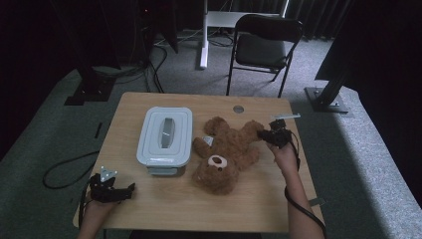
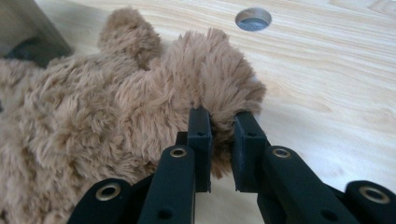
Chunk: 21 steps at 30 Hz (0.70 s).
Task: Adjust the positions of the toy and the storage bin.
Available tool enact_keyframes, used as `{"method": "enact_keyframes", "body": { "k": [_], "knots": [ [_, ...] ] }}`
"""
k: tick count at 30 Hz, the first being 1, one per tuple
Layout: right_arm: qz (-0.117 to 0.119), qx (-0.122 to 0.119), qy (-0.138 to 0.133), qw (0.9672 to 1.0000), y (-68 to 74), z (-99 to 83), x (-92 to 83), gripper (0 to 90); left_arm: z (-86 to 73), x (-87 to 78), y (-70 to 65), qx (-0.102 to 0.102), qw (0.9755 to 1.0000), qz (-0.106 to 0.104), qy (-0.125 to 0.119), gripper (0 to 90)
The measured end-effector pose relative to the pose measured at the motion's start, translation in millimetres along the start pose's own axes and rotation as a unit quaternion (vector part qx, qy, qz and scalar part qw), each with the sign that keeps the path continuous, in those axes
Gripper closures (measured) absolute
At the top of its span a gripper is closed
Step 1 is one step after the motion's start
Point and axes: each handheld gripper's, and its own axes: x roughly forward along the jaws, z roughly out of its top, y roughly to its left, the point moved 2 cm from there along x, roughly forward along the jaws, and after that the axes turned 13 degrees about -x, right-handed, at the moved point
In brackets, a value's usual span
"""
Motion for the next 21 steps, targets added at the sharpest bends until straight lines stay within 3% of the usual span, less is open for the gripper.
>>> {"method": "enact_keyframes", "body": {
  "k": [7, 13, 16, 20, 21],
  "knots": [
    [-0.004, 0.004, -0.008, 1.0000, 4.1, -28.7, -27.9, 79.9, 0.0, 0.0, 0.0, 0.000, 1.0000, 0.000, 0.000, 1.3],
    [-0.014, 0.015, -0.024, 0.9995, 11.7, -66.1, -61.0, 79.8, 0.0, 0.0, 0.0, 0.000, 1.0000, 0.000, 0.000, 1.3],
    [-0.021, 0.015, -0.023, 0.9994, 19.2, -83.7, -73.1, 79.8, 0.0, -0.1, 0.1, 0.001, 1.0000, 0.000, 0.001, 1.3],
    [-0.024, 0.013, -0.025, 0.9993, 28.8, -94.4, -84.1, 79.8, 0.0, -0.1, 0.1, 0.001, 1.0000, 0.000, 0.001, 1.3],
    [-0.034, 0.000, -0.024, 0.9991, 36.2, -100.2, -90.6, 79.8, 0.0, 0.0, 0.1, 0.001, 1.0000, 0.000, 0.000, 1.3]
  ]
}}
